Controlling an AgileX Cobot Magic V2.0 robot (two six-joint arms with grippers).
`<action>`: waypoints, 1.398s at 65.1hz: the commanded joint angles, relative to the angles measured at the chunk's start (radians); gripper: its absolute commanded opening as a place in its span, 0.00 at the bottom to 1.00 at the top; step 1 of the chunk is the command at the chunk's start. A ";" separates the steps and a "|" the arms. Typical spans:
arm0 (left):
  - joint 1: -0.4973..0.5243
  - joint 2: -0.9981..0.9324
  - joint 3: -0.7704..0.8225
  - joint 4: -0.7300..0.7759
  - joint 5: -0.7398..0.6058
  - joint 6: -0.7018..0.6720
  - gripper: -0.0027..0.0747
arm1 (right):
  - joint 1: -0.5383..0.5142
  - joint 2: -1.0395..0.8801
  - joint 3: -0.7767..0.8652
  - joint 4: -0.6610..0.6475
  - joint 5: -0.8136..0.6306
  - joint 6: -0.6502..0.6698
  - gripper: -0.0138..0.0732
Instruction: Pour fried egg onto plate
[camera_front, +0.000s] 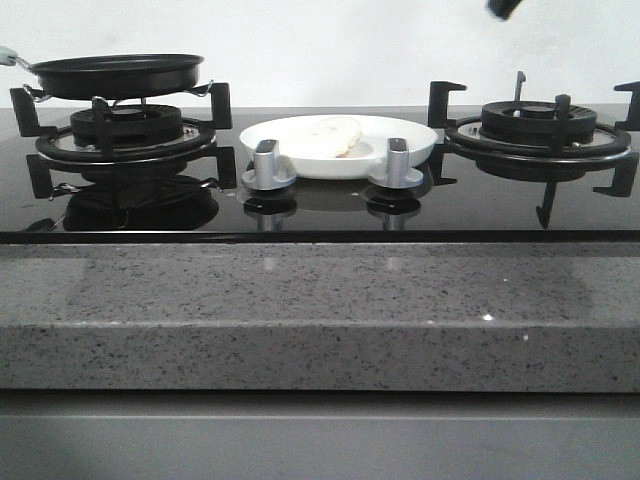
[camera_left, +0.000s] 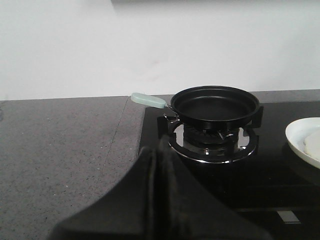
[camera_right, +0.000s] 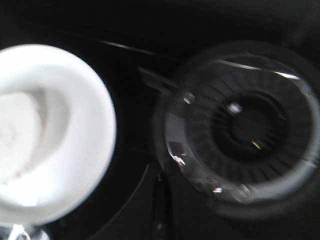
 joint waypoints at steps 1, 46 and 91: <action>-0.007 0.010 -0.025 -0.015 -0.084 -0.009 0.01 | 0.000 -0.146 0.076 -0.069 0.087 0.010 0.09; -0.007 0.010 -0.025 -0.015 -0.084 -0.009 0.01 | 0.000 -0.919 1.008 -0.101 -0.377 0.010 0.09; -0.007 0.010 -0.025 -0.016 -0.084 -0.009 0.01 | 0.000 -1.667 1.601 -0.095 -0.770 0.010 0.09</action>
